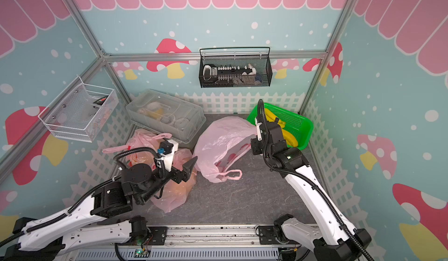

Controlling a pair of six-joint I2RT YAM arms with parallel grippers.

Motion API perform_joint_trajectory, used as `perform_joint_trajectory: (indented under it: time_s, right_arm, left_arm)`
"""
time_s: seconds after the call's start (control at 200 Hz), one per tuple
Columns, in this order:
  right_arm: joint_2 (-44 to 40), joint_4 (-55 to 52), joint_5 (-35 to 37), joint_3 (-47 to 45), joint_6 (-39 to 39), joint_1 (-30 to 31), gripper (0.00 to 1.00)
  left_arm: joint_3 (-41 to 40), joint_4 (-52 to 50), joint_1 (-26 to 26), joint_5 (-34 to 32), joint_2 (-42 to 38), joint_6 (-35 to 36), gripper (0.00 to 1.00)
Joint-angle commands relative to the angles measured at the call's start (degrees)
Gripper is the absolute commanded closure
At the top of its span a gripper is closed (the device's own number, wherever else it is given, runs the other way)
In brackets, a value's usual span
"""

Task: Place the banana into a plastic bag & tie a knot
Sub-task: Open the plastic bag at the center of the board.

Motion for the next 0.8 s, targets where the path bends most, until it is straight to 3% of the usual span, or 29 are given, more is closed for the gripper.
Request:
perform_joint_trajectory:
  time_s: [0.0, 0.22, 0.43, 0.79]
  right_arm:
    - [-0.31, 1.17, -2.01, 0.98, -1.65, 1.16, 1.00]
    - [1.24, 1.76, -0.56, 3.53, 0.50, 6.76, 1.00]
    - [-0.86, 3.79, -1.98, 3.09, 4.62, 8.84, 1.00]
    - [-0.63, 4.81, -4.68, 3.40, 6.33, 11.76, 1.00]
  left_arm:
    - [-2.55, 3.77, 0.88, -10.42, -2.21, -1.31, 0.12]
    - [8.72, 0.79, -1.66, 2.17, 15.00, 1.12, 0.16]
    - [6.24, 13.80, -3.24, 4.01, 22.62, -1.41, 0.12]
    - [11.87, 12.95, -1.18, 6.25, 36.20, -4.86, 0.06]
